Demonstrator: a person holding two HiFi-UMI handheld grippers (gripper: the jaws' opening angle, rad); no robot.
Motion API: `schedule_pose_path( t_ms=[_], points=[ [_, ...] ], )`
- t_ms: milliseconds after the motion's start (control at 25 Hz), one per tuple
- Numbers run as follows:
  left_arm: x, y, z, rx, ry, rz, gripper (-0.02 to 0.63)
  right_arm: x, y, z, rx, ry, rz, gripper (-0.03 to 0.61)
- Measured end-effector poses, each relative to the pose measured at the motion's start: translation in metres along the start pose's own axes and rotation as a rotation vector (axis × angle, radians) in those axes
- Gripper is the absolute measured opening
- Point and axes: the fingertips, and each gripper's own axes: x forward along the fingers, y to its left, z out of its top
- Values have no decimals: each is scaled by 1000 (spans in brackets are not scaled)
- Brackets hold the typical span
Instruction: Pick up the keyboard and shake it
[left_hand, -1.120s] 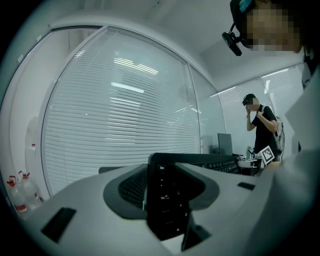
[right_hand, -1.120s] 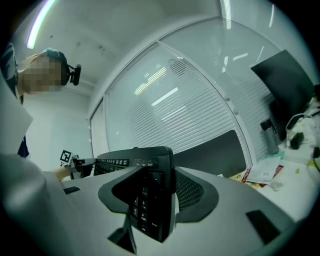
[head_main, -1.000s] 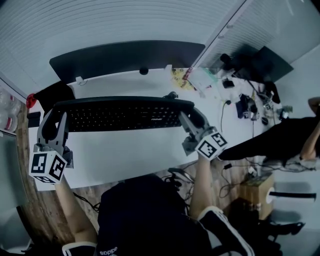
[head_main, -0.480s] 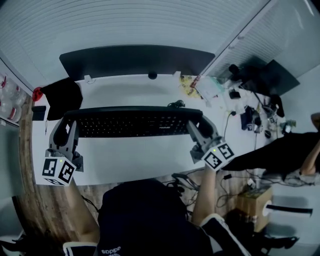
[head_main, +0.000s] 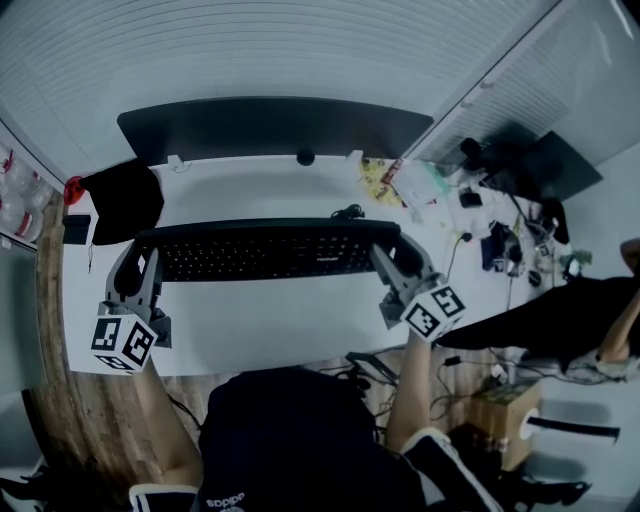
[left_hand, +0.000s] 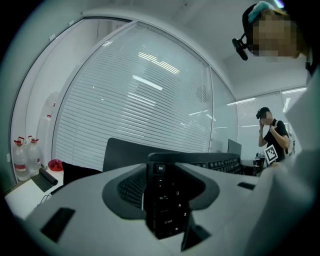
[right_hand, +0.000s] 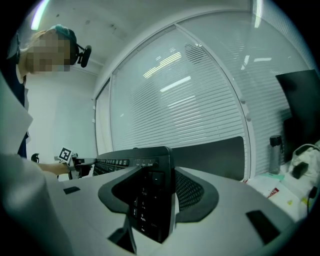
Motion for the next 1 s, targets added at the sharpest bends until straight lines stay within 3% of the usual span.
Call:
schedule_pose_path(
  t_ms=[400,1000],
  points=[
    [36,19,-32,-35,103,21,163,35,-28,-35,66,96,-10,184],
    [67,50,-127,-139,331,82,163,77,-59,-124,178,296,-12,184]
  ],
)
